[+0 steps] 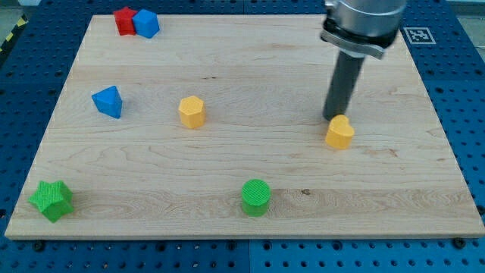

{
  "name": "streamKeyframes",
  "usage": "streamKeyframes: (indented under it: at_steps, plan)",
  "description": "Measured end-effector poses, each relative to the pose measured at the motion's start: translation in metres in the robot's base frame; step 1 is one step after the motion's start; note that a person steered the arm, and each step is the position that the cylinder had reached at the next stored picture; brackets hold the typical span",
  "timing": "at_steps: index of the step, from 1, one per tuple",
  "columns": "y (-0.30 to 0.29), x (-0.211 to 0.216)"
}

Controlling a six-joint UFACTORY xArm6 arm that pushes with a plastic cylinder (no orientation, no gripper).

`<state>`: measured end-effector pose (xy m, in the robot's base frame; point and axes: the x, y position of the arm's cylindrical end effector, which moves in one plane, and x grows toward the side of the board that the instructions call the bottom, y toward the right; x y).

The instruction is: Move the yellow heart closer to the green circle

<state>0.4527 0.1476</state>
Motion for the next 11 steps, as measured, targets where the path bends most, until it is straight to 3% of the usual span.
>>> streamKeyframes:
  at_steps: [2,3,5,6,7,8,9,10,11]
  plan:
    - [0.007,0.002]
    - [0.009,0.043]
    - [0.042,0.056]
    - [0.025,0.083]
    - [0.007,0.083]
    - [0.057,0.082]
    - [0.036,0.060]
    - [-0.020,0.063]
    - [-0.023,0.069]
